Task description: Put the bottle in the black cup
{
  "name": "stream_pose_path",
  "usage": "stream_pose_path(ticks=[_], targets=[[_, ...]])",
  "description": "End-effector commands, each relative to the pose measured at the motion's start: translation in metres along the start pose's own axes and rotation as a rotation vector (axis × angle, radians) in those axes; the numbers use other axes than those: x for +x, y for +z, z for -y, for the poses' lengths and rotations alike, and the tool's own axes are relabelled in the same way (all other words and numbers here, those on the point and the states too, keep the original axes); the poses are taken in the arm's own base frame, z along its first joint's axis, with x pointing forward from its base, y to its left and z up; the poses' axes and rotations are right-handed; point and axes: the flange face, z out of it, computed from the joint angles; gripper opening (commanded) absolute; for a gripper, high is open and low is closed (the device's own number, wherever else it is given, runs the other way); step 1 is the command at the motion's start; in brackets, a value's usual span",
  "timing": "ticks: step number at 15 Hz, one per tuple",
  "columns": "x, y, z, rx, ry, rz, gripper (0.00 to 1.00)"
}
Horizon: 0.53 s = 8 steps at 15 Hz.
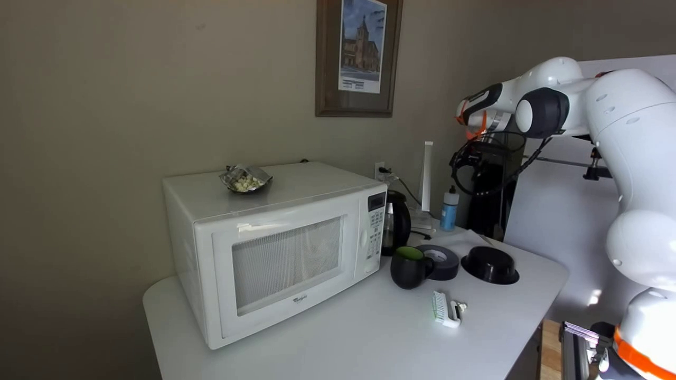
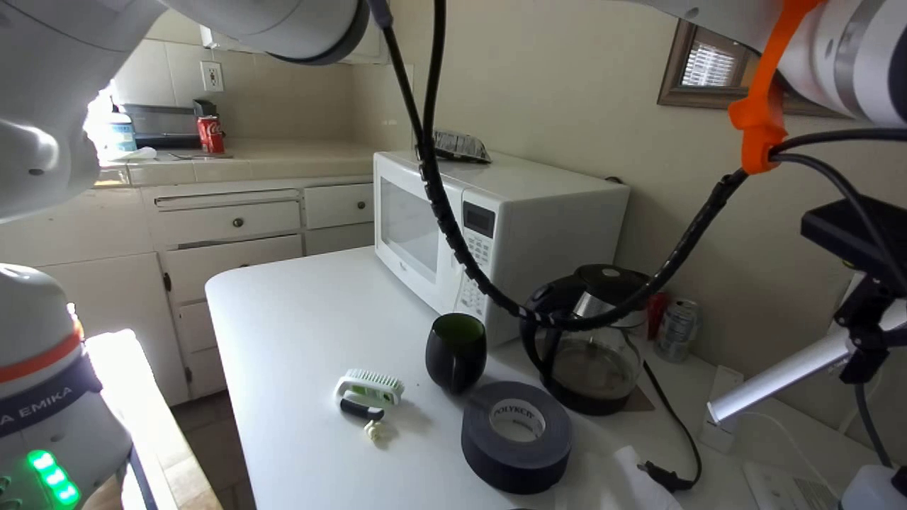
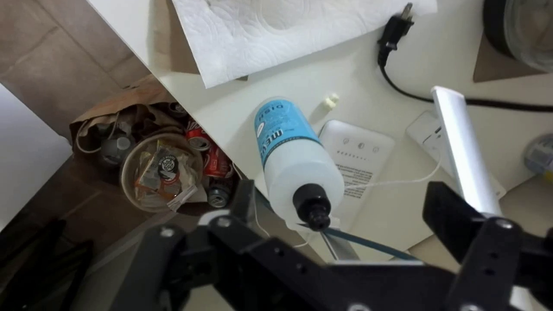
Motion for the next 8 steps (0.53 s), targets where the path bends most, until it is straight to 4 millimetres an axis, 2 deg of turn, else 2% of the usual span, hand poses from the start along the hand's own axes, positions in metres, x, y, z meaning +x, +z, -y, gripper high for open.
stream_pose_path(ticks=[1, 4, 8], targets=[[0.002, 0.0, -0.004, -0.001, 0.018, -0.008, 1.0], [0.01, -0.003, -0.006, 0.012, 0.049, -0.07, 1.0], [0.017, 0.013, 0.007, 0.021, 0.044, -0.081, 1.0]])
